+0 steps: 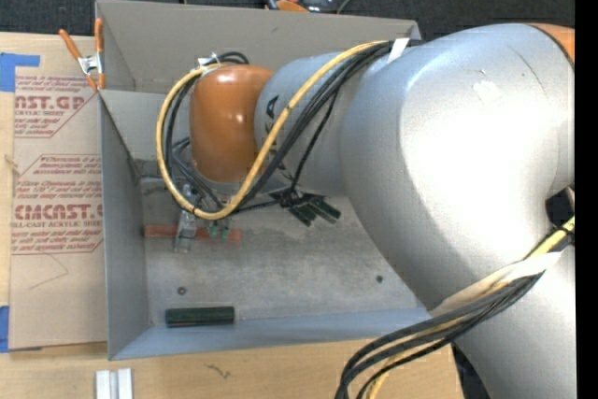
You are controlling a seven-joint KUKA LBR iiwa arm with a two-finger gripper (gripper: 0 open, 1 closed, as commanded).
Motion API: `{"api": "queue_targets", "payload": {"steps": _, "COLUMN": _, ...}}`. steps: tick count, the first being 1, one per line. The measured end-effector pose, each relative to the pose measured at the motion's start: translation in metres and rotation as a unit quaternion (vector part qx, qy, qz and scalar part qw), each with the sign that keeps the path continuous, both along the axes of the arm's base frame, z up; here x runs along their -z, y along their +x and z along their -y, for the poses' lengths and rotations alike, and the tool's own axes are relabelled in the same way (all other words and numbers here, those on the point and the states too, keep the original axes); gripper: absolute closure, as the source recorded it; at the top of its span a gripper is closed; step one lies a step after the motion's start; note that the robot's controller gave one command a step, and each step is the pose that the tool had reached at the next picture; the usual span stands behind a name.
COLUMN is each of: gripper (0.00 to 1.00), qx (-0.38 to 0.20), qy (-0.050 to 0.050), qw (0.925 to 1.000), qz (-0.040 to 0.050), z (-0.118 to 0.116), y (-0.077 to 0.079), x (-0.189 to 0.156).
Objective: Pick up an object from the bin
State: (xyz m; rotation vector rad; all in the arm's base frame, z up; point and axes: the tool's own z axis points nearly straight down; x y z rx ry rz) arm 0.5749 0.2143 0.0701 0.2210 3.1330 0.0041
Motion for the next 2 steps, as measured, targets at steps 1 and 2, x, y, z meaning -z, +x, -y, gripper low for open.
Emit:
{"api": "queue_targets", "payload": {"steps": 1, "gripper": 1.0, "qx": -0.002, "qy": 0.001, "qw": 1.0, "qz": 0.0041, "z": 0.008, "y": 0.002, "x": -0.123}}
{"api": "queue_targets", "payload": {"steps": 2, "gripper": 1.0, "qx": 0.002, "qy": 0.001, "qw": 1.0, "qz": 0.0043, "z": 0.035, "y": -0.026, "x": -0.233}}
